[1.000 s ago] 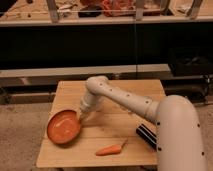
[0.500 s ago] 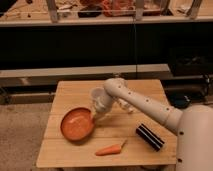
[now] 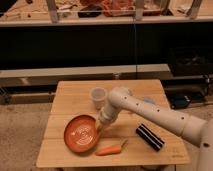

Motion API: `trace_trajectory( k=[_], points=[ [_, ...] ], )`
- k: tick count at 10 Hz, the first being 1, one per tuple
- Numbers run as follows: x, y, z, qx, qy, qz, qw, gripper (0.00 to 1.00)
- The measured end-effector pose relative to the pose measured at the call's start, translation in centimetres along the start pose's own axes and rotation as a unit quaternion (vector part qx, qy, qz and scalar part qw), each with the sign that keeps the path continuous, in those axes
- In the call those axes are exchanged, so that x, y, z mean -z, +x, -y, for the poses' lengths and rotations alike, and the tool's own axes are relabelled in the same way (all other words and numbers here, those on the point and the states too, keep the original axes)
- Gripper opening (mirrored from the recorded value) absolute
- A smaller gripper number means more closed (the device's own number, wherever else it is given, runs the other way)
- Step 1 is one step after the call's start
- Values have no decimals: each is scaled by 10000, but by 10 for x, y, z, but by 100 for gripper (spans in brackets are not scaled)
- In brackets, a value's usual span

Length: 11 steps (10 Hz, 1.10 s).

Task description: Drag the ceramic bowl in a circle

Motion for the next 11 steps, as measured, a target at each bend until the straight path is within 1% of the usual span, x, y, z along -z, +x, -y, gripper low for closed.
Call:
trace_trajectory(
  k=[2,4,5,7,8,9,11],
  points=[
    [-8,-23,14,326,-114,98,9994,0],
    [-18,-28,34,602,-73,116,9981,0],
    [-27,-27,51,796,-86,151,9967,0],
    [-42,-21,80,1079,-113,247,9938,0],
    [-47,-17,90,1186,-105,296,9924,0],
    [-51,-10,100,1320,-71,343,9906,0],
    [-52,8,110,1410,21,377,9893,0]
  ],
)
